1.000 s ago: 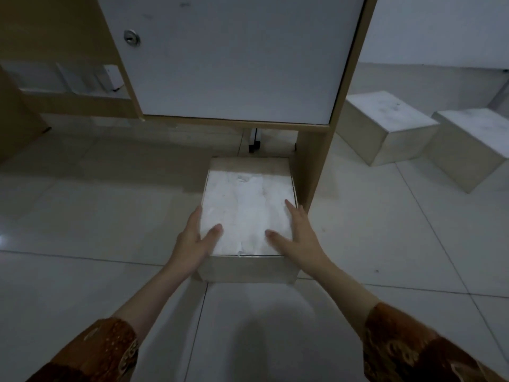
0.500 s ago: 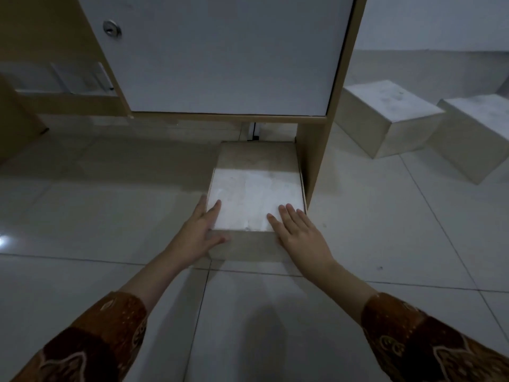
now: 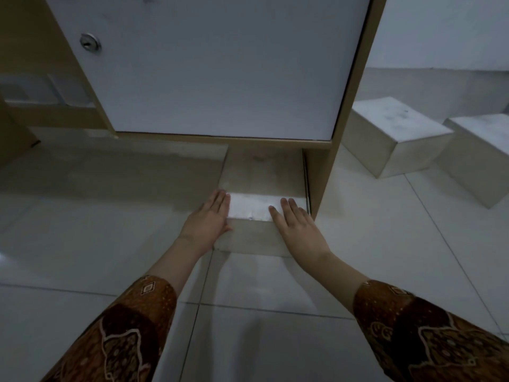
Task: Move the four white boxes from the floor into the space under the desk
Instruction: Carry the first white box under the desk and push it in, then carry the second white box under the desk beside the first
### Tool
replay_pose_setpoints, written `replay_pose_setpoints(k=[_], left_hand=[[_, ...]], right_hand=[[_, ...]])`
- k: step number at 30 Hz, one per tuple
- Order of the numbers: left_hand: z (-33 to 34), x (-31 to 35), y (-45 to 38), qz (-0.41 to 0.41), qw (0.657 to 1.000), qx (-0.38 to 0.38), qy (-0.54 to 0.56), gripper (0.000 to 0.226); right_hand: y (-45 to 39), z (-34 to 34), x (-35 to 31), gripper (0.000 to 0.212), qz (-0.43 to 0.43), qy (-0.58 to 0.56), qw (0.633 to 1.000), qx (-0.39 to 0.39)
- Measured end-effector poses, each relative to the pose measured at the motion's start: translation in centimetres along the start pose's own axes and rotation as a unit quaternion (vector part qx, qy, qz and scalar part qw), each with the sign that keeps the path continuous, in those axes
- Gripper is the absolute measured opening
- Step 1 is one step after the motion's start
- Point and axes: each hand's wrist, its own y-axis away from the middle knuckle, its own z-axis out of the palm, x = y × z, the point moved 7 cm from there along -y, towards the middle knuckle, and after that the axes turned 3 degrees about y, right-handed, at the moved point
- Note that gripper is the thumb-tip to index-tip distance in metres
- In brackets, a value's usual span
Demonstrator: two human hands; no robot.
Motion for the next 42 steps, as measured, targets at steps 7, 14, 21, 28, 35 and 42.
replay_pose_setpoints(k=[7,14,21,28,35,42], left_hand=[[-0.2,0.1,-1.3,-0.054,0.998,0.001,-0.031,0.075],[-0.3,2.3,1.9,-0.100,0.992,0.015,0.077,0.068],[-5.7,13.2,7.0,0.047,0.983,0.030,0.177,0.043],[-14.3,23.6,5.1,0.097,0.937,0.137,0.307,0.035],[-14.2,30.7,-4.5,0.008,0.883,0.144,0.447,0.034],[-11.8,33.9,-15.9,-0.106,0.825,0.159,0.532,0.039]], right_hand=[[-1.6,0.2,0.9,0.074,0.033,0.025,0.999,0.005],[0.7,-1.2,0.0,0.068,-0.007,-0.022,0.999,-0.040],[8.6,-5.1,5.5,0.047,-0.024,-0.146,0.989,-0.031],[10.8,-9.7,20.8,0.044,0.106,-0.167,0.980,-0.020],[11.2,-8.9,34.9,0.049,0.242,-0.297,0.923,0.025],[7.8,-2.6,47.5,0.054,0.319,-0.434,0.842,0.021]])
